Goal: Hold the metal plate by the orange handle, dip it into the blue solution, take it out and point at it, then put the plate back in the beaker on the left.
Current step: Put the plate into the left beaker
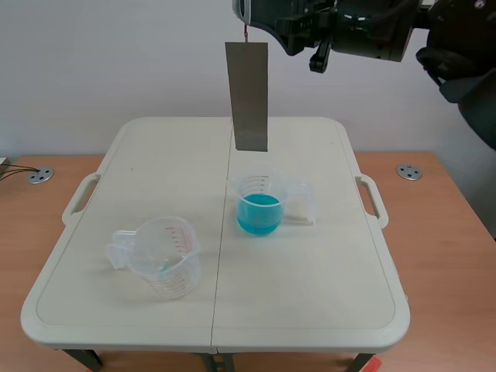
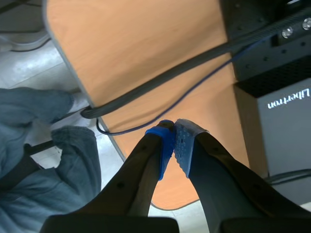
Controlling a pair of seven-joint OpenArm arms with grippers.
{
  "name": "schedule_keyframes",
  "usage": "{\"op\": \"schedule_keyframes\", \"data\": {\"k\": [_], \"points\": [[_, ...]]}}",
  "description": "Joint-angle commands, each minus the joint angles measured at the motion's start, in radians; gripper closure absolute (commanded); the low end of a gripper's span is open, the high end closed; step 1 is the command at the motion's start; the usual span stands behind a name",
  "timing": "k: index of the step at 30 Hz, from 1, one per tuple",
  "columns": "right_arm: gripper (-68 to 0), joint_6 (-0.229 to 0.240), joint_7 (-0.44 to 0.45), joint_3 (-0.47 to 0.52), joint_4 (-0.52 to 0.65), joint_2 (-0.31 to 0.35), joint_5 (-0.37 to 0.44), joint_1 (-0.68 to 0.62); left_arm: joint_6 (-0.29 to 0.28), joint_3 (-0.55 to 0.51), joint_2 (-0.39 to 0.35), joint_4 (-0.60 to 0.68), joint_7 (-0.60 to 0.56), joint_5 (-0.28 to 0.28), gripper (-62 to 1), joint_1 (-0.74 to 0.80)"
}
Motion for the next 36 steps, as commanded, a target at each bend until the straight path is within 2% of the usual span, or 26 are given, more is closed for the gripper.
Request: {"op": "schedule_keyframes", "data": {"k": [1,21,36], "points": [[-1.3,0.012,0.02,-0.012,0.017,0.003,0.019,0.037,0.001,0.0,0.002,0.014,-0.006,0.001,-1.5,0.005],[-1.3,0.012,0.034,-0.155,0.124,0.003,0.059,0.039,0.002,0.002,0.002,0.014,0.011,0.0,-1.5,-0.021],[-1.3,0.012,0.038,-0.275,0.132,0.002,0.098,0.039,0.001,0.002,0.002,0.014,0.029,0.0,-1.5,-0.034]]}}
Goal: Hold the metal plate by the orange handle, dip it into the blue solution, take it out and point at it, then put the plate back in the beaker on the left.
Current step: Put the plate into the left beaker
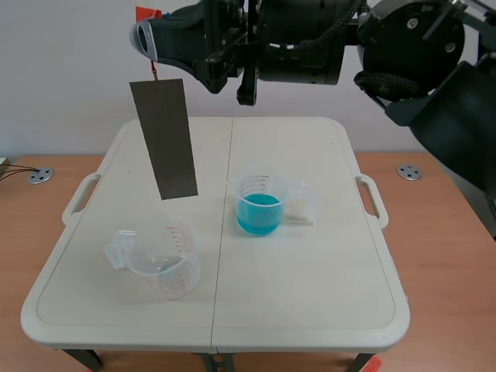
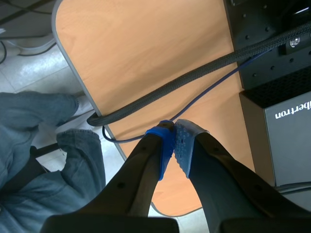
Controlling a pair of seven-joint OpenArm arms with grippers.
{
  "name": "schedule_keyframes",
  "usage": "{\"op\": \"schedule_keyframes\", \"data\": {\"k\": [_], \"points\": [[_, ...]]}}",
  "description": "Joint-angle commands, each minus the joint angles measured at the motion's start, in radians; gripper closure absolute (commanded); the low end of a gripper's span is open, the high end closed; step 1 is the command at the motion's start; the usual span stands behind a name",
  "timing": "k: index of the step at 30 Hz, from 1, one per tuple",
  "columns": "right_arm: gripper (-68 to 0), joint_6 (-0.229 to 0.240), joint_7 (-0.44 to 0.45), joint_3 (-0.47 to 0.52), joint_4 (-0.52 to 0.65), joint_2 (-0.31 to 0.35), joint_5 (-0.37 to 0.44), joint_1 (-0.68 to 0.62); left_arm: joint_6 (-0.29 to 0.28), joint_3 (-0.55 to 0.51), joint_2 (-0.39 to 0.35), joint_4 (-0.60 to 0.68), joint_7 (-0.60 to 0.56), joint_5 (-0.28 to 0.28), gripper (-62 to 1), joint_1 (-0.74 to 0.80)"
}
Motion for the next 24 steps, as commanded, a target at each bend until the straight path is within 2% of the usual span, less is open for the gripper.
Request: {"op": "schedule_keyframes", "data": {"k": [1,17,24], "points": [[-1.3,0.011,0.026,-0.007,0.023,0.002,0.019,0.031,-0.002,-0.001,0.002,0.014,0.004,0.0,-1.5,0.008],[-1.3,0.011,0.066,-0.139,0.023,0.002,0.019,0.031,-0.002,-0.001,0.002,0.014,0.023,0.0,-1.5,0.008],[-1.3,0.011,0.09,-0.156,0.023,0.002,0.019,0.031,-0.002,-0.001,0.002,0.014,0.023,0.0,-1.5,0.008]]}}
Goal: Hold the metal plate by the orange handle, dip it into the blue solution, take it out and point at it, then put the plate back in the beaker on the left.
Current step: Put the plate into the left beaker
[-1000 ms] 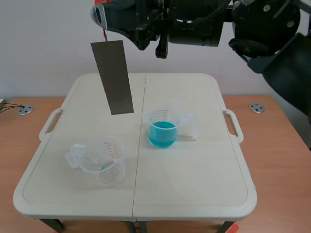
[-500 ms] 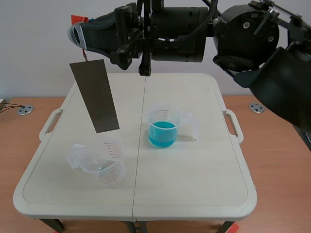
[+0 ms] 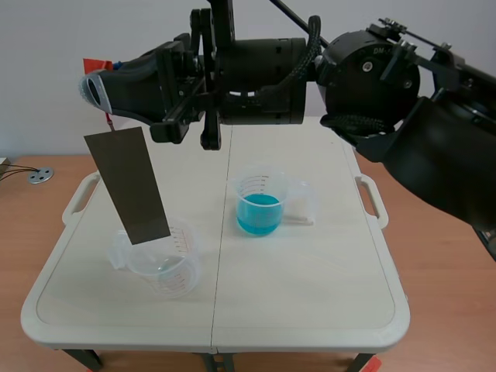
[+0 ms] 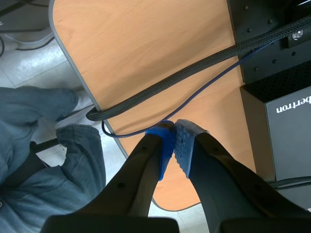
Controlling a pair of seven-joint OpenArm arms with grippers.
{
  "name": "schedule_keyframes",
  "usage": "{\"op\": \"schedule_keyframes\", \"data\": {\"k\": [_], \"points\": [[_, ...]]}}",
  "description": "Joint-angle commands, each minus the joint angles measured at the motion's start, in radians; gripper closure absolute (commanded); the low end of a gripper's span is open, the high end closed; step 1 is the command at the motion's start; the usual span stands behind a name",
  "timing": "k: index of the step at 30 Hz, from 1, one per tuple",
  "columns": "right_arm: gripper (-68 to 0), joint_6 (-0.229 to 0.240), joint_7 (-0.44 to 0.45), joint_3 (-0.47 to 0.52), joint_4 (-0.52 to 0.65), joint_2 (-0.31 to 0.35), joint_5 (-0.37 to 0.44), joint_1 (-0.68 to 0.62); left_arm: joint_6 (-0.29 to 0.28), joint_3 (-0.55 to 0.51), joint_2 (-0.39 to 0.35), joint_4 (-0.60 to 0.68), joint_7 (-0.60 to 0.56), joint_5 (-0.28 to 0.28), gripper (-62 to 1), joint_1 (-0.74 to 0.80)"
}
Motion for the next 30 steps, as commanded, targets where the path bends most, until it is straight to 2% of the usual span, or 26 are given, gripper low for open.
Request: {"op": "schedule_keyframes", "data": {"k": [1,19,30], "points": [[-1.3,0.012,0.023,0.005,0.023,0.002,0.018,0.031,-0.002,-0.001,0.002,0.013,-0.003,0.0,-1.5,0.008],[-1.3,0.012,0.038,0.004,0.016,-0.005,0.01,0.025,-0.002,-0.001,0.002,0.013,-0.003,0.0,-1.5,0.008],[-1.3,0.012,0.039,0.004,-0.077,-0.056,-0.02,0.026,-0.002,-0.001,0.002,0.013,-0.003,0.0,-1.5,0.008]]}}
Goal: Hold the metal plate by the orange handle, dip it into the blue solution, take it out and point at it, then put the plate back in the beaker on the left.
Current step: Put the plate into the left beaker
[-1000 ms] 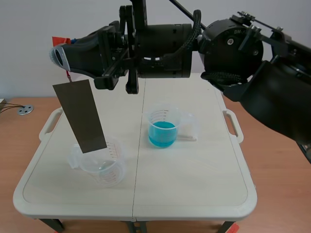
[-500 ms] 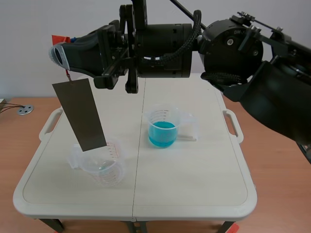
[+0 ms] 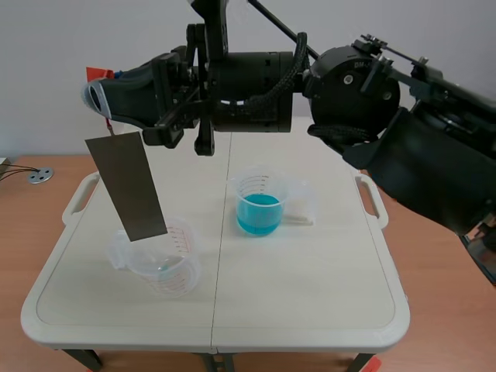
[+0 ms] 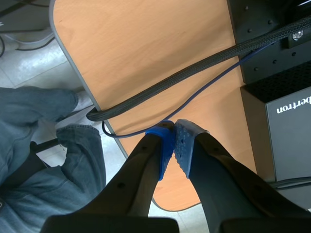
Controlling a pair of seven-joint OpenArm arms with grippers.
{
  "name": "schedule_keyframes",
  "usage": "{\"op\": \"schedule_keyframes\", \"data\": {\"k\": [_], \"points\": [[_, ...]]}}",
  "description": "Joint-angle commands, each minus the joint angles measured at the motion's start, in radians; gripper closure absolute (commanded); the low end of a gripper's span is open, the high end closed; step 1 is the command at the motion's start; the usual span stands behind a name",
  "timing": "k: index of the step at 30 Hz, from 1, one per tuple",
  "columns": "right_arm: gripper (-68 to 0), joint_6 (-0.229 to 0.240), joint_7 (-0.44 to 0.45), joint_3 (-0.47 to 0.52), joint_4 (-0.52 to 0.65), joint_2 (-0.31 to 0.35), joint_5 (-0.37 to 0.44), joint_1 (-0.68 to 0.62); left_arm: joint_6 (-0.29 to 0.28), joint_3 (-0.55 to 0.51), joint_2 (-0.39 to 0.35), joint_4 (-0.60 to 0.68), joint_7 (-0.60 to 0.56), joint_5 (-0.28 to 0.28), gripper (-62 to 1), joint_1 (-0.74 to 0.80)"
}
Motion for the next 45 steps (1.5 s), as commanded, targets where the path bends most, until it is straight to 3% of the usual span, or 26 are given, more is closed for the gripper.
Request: {"op": "schedule_keyframes", "data": {"k": [1,15,31,41,45], "points": [[-1.3,0.012,0.018,0.004,-0.009,-0.013,0.01,0.026,-0.002,-0.001,0.002,0.013,-0.003,0.0,-1.5,0.008],[-1.3,0.012,0.019,0.003,-0.159,-0.079,-0.038,0.026,-0.002,-0.001,0.002,0.013,-0.004,0.001,-1.5,0.008],[-1.3,0.012,0.048,-0.067,-0.293,-0.131,-0.042,-0.006,-0.001,-0.001,0.002,0.01,-0.004,0.001,-1.5,0.008],[-1.3,0.012,0.068,-0.067,-0.323,-0.139,-0.111,-0.058,-0.001,-0.001,0.002,0.01,-0.004,0.001,-1.5,0.008],[-1.3,-0.032,0.091,-0.067,-0.323,-0.139,-0.129,-0.057,-0.001,-0.001,0.002,0.01,-0.004,0.001,-1.5,0.008]]}}
